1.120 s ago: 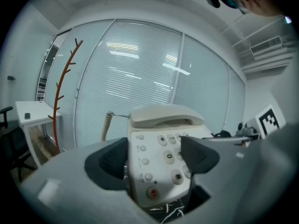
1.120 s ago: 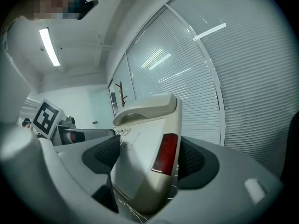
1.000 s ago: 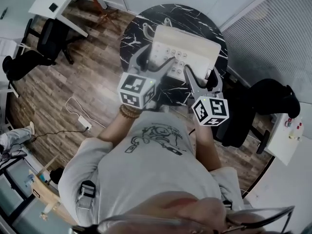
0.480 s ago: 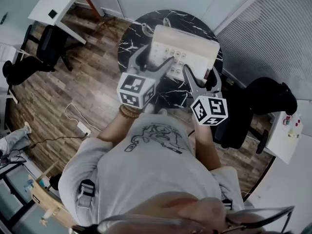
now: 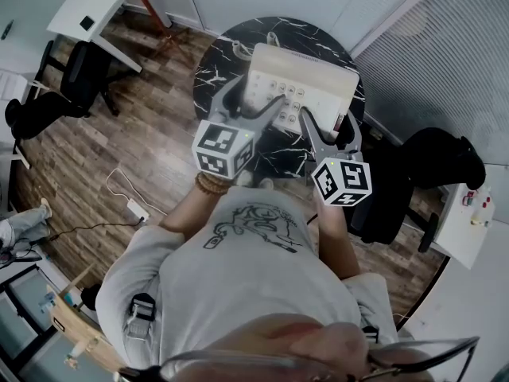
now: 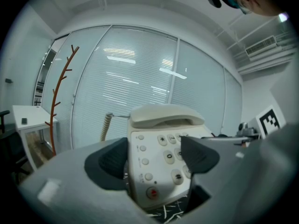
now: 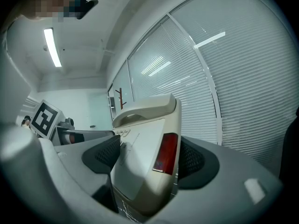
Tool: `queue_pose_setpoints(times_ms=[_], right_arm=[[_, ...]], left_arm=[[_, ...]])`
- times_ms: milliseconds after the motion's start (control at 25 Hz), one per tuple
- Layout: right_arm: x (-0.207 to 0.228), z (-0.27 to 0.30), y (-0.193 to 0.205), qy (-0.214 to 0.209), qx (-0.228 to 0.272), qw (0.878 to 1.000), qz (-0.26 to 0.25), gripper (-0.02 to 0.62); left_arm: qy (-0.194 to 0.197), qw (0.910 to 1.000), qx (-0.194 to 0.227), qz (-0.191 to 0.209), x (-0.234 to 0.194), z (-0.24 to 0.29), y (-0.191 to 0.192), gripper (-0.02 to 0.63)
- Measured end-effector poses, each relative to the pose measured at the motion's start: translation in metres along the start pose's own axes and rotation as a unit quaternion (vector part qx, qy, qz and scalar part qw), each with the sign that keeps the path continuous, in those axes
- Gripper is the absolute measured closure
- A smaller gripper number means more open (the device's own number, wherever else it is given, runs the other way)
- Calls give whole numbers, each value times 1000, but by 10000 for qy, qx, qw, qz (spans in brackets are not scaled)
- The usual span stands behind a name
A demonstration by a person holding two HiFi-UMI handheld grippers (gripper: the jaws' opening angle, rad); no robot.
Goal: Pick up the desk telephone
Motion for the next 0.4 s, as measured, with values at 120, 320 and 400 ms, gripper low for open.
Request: queue_pose_setpoints(times_ms=[120, 320, 400], right_arm=[[-1, 1, -1, 6, 10, 10000, 3, 219], [-1, 4, 1, 8, 7, 10000, 17, 219], [-1, 4, 2, 9, 8, 10000, 24, 219]], left_arm=[[-1, 10000, -4, -1, -1, -1, -1, 250], [-17, 10000, -1, 1, -4, 1, 0, 250], [-24, 10000, -9, 0, -4, 1, 1, 250]])
Point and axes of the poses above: the fingertips, and each gripper's own axes: z forward along the fingers, x to its right, y out of its underside, the point moved 2 cm from there along -z, backward along the fingers, and after that the axes turned 5 degrees about -z, right-handed, at the moved point
